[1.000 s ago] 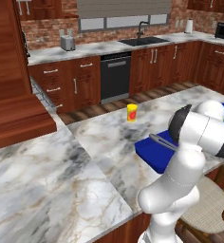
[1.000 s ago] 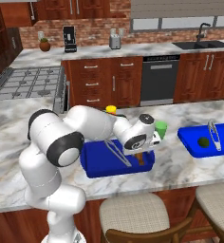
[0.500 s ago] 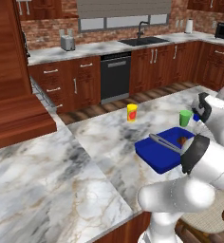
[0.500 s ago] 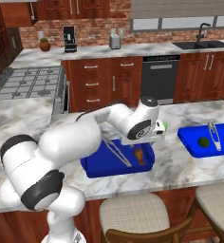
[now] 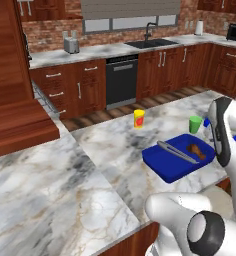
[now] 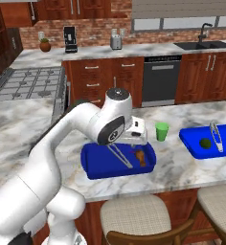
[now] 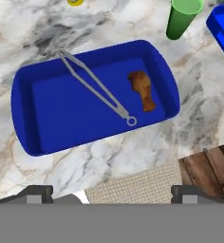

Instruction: Gather the lime and garlic from the fridge and place them on a tray on the dining counter. Then gather the chicken drumsticks from the fridge and place them on the other tray.

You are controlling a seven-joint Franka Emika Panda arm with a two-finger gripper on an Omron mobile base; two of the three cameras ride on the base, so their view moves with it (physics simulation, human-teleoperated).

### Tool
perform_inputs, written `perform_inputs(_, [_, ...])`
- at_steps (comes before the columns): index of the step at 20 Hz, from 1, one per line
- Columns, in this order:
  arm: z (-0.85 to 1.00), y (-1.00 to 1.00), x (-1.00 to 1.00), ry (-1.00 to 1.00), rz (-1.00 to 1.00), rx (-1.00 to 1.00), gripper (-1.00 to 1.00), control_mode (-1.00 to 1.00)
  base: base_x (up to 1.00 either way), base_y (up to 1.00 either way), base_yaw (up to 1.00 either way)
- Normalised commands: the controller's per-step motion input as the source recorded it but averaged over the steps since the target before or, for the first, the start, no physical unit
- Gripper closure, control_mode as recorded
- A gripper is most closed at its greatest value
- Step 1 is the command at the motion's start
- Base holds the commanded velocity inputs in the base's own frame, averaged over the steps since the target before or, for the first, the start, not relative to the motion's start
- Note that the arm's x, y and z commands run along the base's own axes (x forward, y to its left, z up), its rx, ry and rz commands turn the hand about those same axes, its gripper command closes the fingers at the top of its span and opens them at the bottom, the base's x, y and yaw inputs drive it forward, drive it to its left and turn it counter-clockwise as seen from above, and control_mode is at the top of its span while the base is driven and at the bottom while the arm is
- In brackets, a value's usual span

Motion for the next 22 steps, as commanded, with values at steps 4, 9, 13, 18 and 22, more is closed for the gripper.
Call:
perform_inputs(4, [0.58,1.0,-1.0,-0.37,-0.15,0.01,-1.0,-1.0,0.0,0.0,0.0])
perform_inputs(9, [0.99,0.98,-0.88,-0.34,-0.01,-0.21,-1.0,-1.0,0.0,0.0,0.0])
perform_inputs(13, [1.0,0.51,-0.71,-0.16,0.0,-0.06,-1.0,-1.0,0.0,0.0,0.0])
perform_inputs(18, [0.99,0.44,-0.67,0.02,0.0,0.04,-1.0,-1.0,0.0,0.0,0.0])
perform_inputs(22, [0.66,0.31,-0.56,0.03,0.0,0.13,-1.0,-1.0,0.0,0.0,0.0])
